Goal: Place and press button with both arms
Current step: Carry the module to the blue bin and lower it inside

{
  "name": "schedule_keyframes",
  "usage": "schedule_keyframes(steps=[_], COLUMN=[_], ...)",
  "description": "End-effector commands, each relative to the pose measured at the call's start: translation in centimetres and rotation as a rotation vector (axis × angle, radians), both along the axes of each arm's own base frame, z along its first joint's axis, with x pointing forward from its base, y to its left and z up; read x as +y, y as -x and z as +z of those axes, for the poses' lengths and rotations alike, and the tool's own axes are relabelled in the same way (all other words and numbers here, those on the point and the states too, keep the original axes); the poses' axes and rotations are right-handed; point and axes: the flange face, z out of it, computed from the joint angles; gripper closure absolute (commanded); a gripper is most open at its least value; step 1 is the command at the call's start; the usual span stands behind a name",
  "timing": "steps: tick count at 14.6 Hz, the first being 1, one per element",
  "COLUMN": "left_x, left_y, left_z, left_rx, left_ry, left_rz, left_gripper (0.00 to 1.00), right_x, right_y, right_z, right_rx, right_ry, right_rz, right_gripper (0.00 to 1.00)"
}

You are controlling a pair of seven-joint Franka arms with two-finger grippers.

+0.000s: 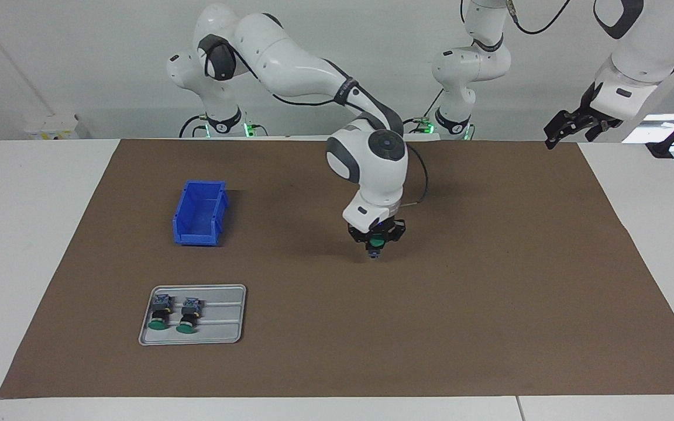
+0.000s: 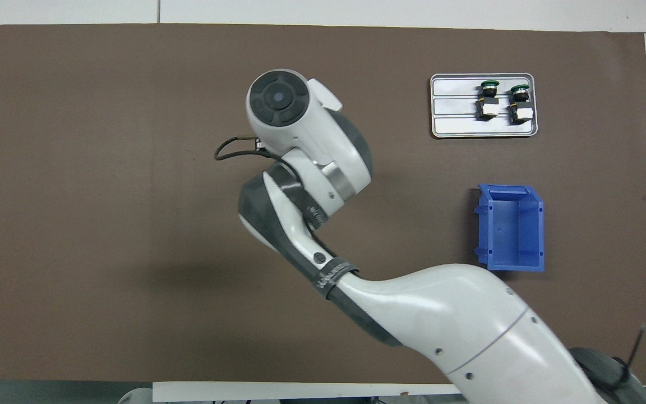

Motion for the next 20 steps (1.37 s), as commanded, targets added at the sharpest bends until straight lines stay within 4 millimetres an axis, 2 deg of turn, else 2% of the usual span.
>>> schedule_keyframes(steps=[1, 3, 4, 7, 10, 13, 14, 16, 20], left_x=[-0.2, -0.1, -0.3, -0.8, -1.8, -1.8, -1.8, -1.7, -1.8], left_y=[0.1, 0.0, 0.0, -0.2, -0.1, 0.0, 0.0, -0.1, -0.1], left_z=[-0.1, -0.1, -0.2, -0.1, -0.2, -0.4, -0.4, -0.3, -0.4], left_rx=[-0.008, -0.010, -0.011, -0.032, -0.033, -0.028, -0.028, -0.031, -0.032], left_ry=[-0.016, -0.013, -0.013, 0.021, 0.024, 0.024, 0.023, 0.023, 0.023], left_rz=[-0.012, -0.012, -0.014, -0.019, -0.045, -0.046, -0.042, -0.041, -0.041], left_gripper=[0.00, 0.00, 0.00, 0.00, 0.00, 0.00, 0.00, 0.00, 0.00], right_x=[-11.7, -20.2, -23.5, -30.6, -36.4, -39.8, -41.0, -41.5, -41.0], right_y=[1.1, 1.8, 2.6, 4.8, 8.0, 11.5, 12.0, 12.6, 12.8], right_z=[3.0, 4.5, 4.9, 4.7, 4.1, 2.6, 1.9, 1.3, -1.4], right_rx=[0.048, 0.081, 0.087, 0.119, 0.142, 0.172, 0.174, 0.164, 0.153], right_ry=[0.007, -0.048, -0.055, -0.052, -0.060, -0.123, -0.128, -0.126, -0.116], right_rz=[0.076, 0.127, 0.152, 0.153, 0.177, 0.154, 0.156, 0.158, 0.096], right_gripper=[1.00, 1.00, 1.00, 0.99, 0.99, 0.99, 0.99, 0.99, 0.99])
